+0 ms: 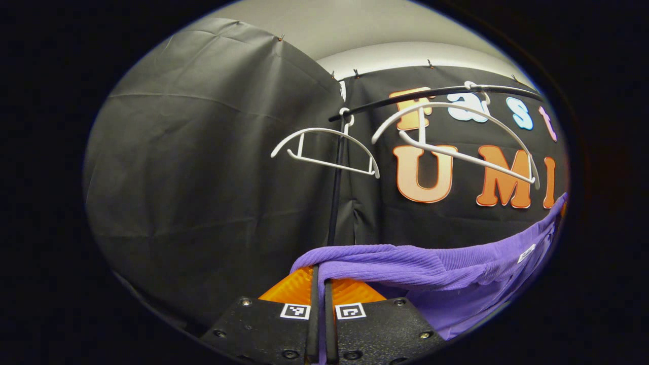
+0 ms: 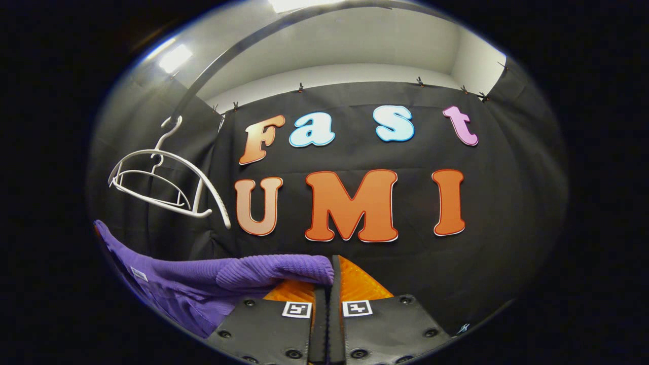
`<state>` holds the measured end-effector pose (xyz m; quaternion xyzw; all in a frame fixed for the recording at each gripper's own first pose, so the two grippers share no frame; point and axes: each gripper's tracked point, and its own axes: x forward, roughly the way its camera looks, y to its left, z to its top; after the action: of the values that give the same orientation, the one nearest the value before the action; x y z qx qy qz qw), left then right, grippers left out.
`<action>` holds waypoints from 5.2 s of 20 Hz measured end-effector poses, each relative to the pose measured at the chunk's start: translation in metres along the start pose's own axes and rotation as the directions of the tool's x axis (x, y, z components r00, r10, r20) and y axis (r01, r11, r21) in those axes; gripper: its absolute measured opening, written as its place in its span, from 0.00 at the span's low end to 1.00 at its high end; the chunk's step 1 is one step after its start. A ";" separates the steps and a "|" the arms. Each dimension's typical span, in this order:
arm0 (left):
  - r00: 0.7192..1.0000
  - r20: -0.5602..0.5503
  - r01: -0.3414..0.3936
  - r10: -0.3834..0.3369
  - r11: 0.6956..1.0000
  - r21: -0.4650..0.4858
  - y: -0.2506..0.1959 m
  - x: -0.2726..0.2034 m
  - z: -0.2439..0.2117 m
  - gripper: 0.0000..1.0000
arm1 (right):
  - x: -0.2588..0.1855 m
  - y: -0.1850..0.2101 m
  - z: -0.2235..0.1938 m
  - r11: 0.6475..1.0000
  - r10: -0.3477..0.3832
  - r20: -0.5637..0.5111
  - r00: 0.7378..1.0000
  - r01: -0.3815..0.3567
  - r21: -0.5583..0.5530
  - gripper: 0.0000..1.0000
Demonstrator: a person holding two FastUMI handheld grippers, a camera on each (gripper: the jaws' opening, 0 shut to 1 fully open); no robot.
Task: Grasp the clothes on the hanger with both hands and then place them into the laundry hamper below.
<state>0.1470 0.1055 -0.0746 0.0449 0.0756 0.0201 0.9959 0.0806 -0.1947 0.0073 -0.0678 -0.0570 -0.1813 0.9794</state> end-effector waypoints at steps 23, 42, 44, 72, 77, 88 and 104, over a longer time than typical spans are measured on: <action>0.818 -0.383 0.379 -0.430 0.903 -0.204 -0.204 -0.056 -0.167 0.05 | -0.093 0.202 -0.179 0.900 0.435 -0.403 0.805 -0.370 0.231 0.11; 0.583 -0.733 0.268 -0.350 0.935 -0.234 -0.206 -0.105 -0.312 0.08 | -0.187 0.170 -0.374 0.955 0.297 -0.848 0.439 -0.140 0.263 0.12; 0.581 -0.738 0.265 -0.343 0.937 -0.228 -0.204 -0.105 -0.311 0.12 | -0.189 0.168 -0.376 0.954 0.301 -0.855 0.423 -0.126 0.273 0.10; 0.766 -0.584 0.259 -0.268 0.961 -0.102 -0.171 -0.075 -0.253 0.97 | -0.154 0.159 -0.298 0.970 0.242 -0.738 0.630 -0.130 0.208 0.98; 0.849 -0.458 0.215 -0.264 0.964 -0.155 -0.154 -0.073 -0.167 0.96 | -0.118 0.159 -0.186 0.950 0.278 -0.572 0.772 -0.130 0.285 0.98; 0.973 -0.029 0.224 -0.231 0.962 -0.158 -0.136 -0.058 0.031 0.93 | -0.071 0.143 -0.033 0.963 0.236 -0.259 0.937 -0.190 0.193 0.98; 0.974 0.073 0.222 -0.213 0.963 -0.154 -0.141 -0.071 0.075 0.90 | -0.087 0.144 0.021 0.971 0.207 -0.152 0.966 -0.185 0.150 0.88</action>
<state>0.0934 -0.0449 -0.0037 -0.0440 0.0505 -0.0845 0.9942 0.0503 -0.0283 -0.0004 0.0083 0.0197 -0.0841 0.9962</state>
